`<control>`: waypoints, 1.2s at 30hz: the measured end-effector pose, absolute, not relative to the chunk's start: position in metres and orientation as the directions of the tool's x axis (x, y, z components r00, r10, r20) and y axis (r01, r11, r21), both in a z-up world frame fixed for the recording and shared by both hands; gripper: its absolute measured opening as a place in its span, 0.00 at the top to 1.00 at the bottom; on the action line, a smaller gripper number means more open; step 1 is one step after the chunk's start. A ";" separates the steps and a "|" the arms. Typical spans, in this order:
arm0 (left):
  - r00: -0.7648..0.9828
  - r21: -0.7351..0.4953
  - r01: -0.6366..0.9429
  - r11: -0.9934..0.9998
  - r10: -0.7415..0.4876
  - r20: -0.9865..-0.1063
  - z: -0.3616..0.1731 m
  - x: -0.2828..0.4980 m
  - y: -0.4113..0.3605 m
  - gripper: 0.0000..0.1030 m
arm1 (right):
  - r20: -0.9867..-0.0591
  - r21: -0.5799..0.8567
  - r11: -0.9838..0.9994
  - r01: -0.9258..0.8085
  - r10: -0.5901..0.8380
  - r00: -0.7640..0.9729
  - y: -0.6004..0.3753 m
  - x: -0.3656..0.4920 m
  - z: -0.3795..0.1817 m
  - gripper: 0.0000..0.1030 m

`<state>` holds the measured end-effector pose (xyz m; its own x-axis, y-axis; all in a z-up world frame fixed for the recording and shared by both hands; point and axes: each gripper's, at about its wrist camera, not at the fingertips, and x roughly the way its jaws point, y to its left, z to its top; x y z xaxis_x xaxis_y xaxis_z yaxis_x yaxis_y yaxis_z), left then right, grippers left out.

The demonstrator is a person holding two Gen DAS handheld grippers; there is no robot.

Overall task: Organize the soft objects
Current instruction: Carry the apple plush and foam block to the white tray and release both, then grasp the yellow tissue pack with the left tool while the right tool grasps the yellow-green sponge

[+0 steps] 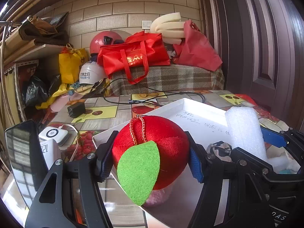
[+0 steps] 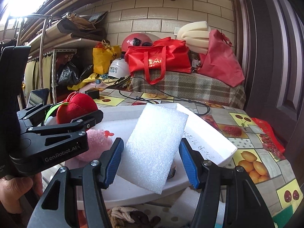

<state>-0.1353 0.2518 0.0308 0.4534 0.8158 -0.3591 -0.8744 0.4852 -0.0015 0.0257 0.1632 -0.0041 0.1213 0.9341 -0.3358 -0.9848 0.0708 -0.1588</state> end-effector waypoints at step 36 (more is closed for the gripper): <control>0.408 -0.032 -0.904 0.427 0.838 -0.363 0.030 -0.141 0.274 0.00 | -0.287 -0.121 0.194 -0.974 0.932 0.221 0.170 0.038 0.002 0.00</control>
